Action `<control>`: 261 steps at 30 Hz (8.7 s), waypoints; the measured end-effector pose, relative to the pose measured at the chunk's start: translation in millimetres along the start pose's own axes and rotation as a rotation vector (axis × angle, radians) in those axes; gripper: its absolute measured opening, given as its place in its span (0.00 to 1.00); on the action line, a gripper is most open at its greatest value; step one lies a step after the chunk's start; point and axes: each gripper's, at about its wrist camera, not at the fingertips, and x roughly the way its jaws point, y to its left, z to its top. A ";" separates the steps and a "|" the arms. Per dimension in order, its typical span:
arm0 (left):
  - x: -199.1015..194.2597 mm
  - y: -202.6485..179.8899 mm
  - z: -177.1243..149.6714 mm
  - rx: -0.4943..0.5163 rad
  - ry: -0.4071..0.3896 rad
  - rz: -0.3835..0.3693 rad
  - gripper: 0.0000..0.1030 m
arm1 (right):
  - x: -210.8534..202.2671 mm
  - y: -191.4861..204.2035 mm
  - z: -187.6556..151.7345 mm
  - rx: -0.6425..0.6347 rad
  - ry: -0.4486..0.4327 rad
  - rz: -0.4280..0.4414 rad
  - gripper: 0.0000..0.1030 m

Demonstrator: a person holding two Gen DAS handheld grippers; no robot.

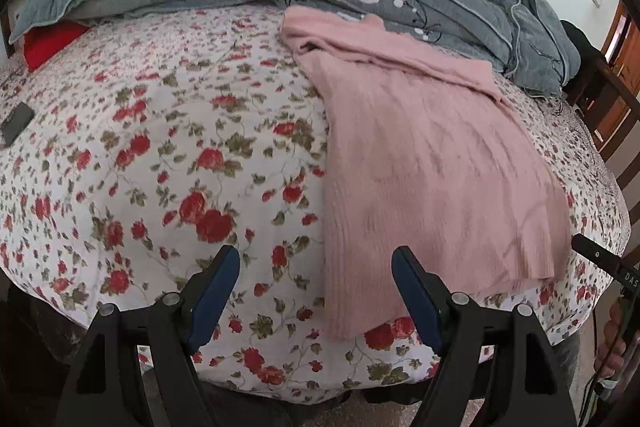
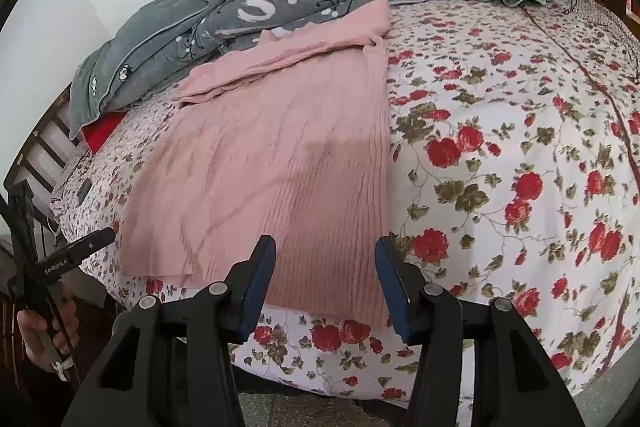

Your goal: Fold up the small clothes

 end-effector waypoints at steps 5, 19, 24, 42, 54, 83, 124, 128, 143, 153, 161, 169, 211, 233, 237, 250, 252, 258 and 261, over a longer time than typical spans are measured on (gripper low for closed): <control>16.5 11.2 -11.5 -0.017 0.062 -0.074 0.74 | 12.1 -7.9 -3.3 0.022 0.021 0.015 0.50; 35.1 1.0 -27.4 -0.002 0.071 -0.143 0.44 | 28.2 -16.9 -27.1 -0.015 0.067 -0.025 0.22; 34.1 -2.1 -31.7 0.019 0.092 -0.194 0.12 | 27.4 -19.7 -29.7 -0.006 0.075 0.042 0.09; -46.7 28.4 24.0 -0.040 -0.102 -0.296 0.07 | -61.1 -25.4 25.3 0.067 -0.101 0.219 0.09; -97.6 18.5 113.8 -0.034 -0.287 -0.232 0.07 | -84.8 4.5 119.7 0.035 -0.180 0.273 0.09; 18.0 -22.2 -24.4 -0.051 0.065 -0.242 0.64 | -59.4 -19.4 44.7 0.011 -0.103 0.152 0.09; -36.4 -6.5 186.8 -0.081 -0.240 -0.297 0.06 | -50.8 1.3 198.7 0.055 -0.201 0.223 0.09; -5.3 -8.0 218.6 -0.090 -0.229 -0.280 0.06 | -17.9 -4.8 239.1 0.073 -0.191 0.234 0.09; 154.0 -1.7 306.3 -0.183 -0.076 -0.245 0.07 | 153.2 -51.8 336.3 0.148 -0.051 0.227 0.09; 213.2 3.4 324.8 -0.235 0.045 -0.232 0.13 | 239.3 -73.2 355.0 0.196 0.040 0.228 0.25; 172.8 3.9 324.4 -0.204 -0.080 -0.175 0.67 | 194.5 -63.7 352.8 0.140 -0.029 0.206 0.42; 136.0 12.7 282.3 -0.174 -0.062 -0.099 0.68 | 133.7 -74.1 300.7 0.091 -0.044 0.108 0.59; 139.9 15.1 233.8 -0.208 0.036 -0.318 0.22 | 132.3 -46.9 261.0 0.170 0.053 0.313 0.18; 54.1 39.6 74.8 -0.155 0.042 -0.294 0.26 | 50.6 -33.3 85.5 0.124 0.065 0.190 0.25; 59.3 49.7 74.0 -0.163 0.035 -0.230 0.63 | 56.4 -39.3 84.2 0.121 0.076 0.152 0.36; 69.3 61.0 67.7 -0.271 0.055 -0.407 0.30 | 18.6 22.4 96.6 -0.045 -0.075 0.017 0.46; 66.0 56.7 69.8 -0.251 0.052 -0.391 0.26 | 29.2 36.5 93.7 -0.081 -0.070 0.031 0.46; 37.6 34.4 84.9 -0.161 0.025 -0.322 0.25 | 67.8 45.8 83.5 -0.122 -0.009 -0.020 0.45; 23.3 22.1 94.2 -0.142 0.022 -0.303 0.24 | 55.2 46.8 85.3 -0.135 -0.009 -0.011 0.44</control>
